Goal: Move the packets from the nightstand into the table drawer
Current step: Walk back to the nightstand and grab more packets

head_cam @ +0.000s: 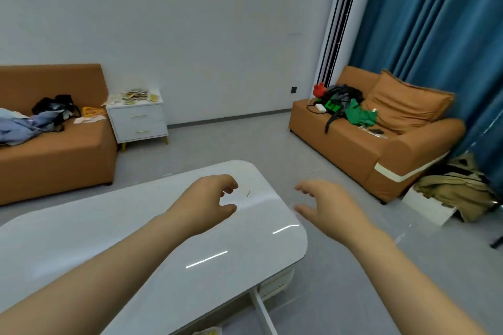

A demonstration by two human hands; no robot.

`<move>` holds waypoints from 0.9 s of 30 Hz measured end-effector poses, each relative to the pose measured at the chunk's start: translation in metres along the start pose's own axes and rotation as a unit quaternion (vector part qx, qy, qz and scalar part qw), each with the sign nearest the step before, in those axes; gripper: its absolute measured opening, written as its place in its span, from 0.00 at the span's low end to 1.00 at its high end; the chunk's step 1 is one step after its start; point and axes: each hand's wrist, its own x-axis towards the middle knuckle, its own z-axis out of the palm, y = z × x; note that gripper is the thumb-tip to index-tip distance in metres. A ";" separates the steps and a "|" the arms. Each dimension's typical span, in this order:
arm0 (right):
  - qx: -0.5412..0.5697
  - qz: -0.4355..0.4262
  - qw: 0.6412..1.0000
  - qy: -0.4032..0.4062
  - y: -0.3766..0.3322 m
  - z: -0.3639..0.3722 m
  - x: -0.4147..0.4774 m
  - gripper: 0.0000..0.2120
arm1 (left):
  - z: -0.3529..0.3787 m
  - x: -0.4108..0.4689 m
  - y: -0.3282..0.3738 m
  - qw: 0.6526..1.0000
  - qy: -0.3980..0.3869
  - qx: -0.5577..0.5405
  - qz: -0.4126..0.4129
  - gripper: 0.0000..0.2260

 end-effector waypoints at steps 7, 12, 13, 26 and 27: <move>-0.047 0.024 0.995 0.090 0.038 -0.198 -0.039 0.21 | -0.094 0.037 0.184 0.994 0.016 0.020 0.102 0.17; -0.068 0.042 0.986 0.147 0.078 -0.283 -0.069 0.21 | -0.112 0.055 0.278 0.985 0.047 0.026 0.165 0.17; -0.069 0.047 0.984 0.157 0.087 -0.294 -0.074 0.21 | -0.112 0.058 0.292 0.982 0.053 0.031 0.177 0.17; -0.128 0.114 0.964 0.204 0.198 -0.364 -0.053 0.21 | -0.077 0.169 0.406 0.952 0.087 0.026 0.293 0.16; -0.133 0.115 0.962 0.207 0.206 -0.368 -0.043 0.21 | -0.075 0.183 0.410 0.950 0.089 0.028 0.298 0.16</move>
